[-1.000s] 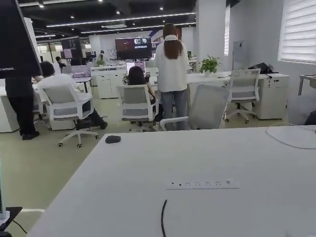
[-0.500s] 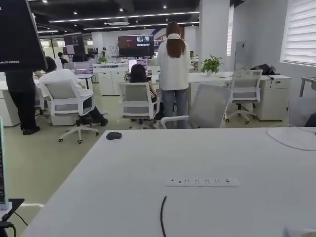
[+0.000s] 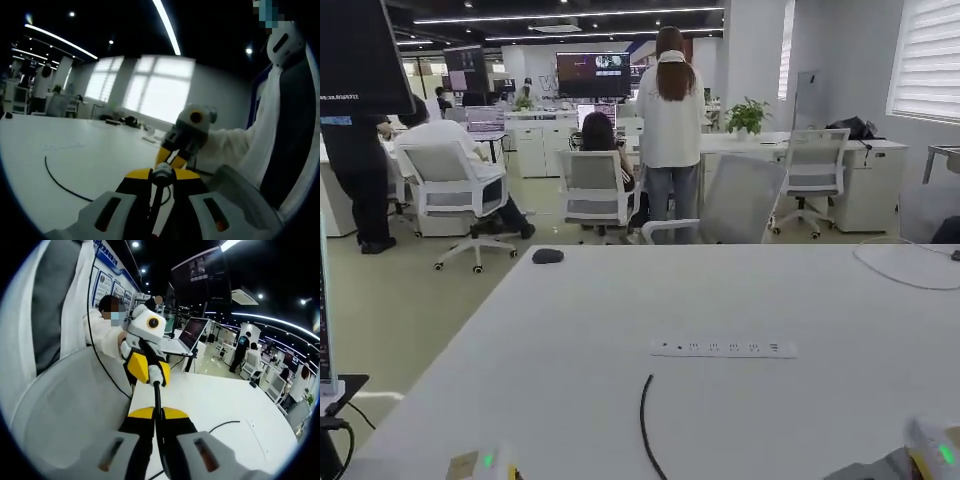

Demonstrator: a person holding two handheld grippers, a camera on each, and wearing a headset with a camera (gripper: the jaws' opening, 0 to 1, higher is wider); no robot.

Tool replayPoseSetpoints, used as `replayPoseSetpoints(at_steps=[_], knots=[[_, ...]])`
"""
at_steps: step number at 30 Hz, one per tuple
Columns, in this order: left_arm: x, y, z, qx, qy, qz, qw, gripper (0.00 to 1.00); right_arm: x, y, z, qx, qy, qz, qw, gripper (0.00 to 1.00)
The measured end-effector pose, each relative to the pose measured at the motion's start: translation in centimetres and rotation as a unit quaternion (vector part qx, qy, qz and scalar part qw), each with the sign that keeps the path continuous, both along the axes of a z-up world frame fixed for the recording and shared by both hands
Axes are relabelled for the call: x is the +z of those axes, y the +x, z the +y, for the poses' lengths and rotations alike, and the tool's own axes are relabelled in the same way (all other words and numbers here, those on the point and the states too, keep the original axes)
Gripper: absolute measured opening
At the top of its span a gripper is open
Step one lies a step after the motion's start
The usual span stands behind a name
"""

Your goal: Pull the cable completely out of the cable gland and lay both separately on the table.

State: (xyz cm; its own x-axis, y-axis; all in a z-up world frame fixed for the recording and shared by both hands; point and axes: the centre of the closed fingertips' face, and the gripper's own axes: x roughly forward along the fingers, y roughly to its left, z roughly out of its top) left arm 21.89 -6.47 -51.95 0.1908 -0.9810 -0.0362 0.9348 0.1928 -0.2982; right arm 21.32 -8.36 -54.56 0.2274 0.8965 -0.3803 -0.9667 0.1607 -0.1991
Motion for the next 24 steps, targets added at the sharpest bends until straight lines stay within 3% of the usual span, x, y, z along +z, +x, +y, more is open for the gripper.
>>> replayPoseSetpoints(at_steps=[5, 9, 16, 24], knots=[[-0.2, 0.5, 1.0, 0.008, 0.007, 0.000, 0.9999, 0.17, -0.9, 0.3, -1.4, -0.015, -0.020, 0.004, 0.9997, 0.03], [0.3, 1.2, 1.9, 0.022, -0.003, -0.001, 0.9997, 0.17, -0.5, 0.6, -2.6, -0.035, -0.001, 0.012, 0.9993, 0.03], [0.3, 1.3, 1.4, 0.021, -0.004, -0.004, 0.9998, 0.17, -0.7, 0.6, -3.0, -0.045, -0.003, 0.013, 0.9989, 0.03], [0.5, 1.1, 1.1, 0.021, -0.003, -0.020, 0.9996, 0.16, -1.1, 0.5, -3.2, -0.058, -0.001, 0.021, 0.9981, 0.03]])
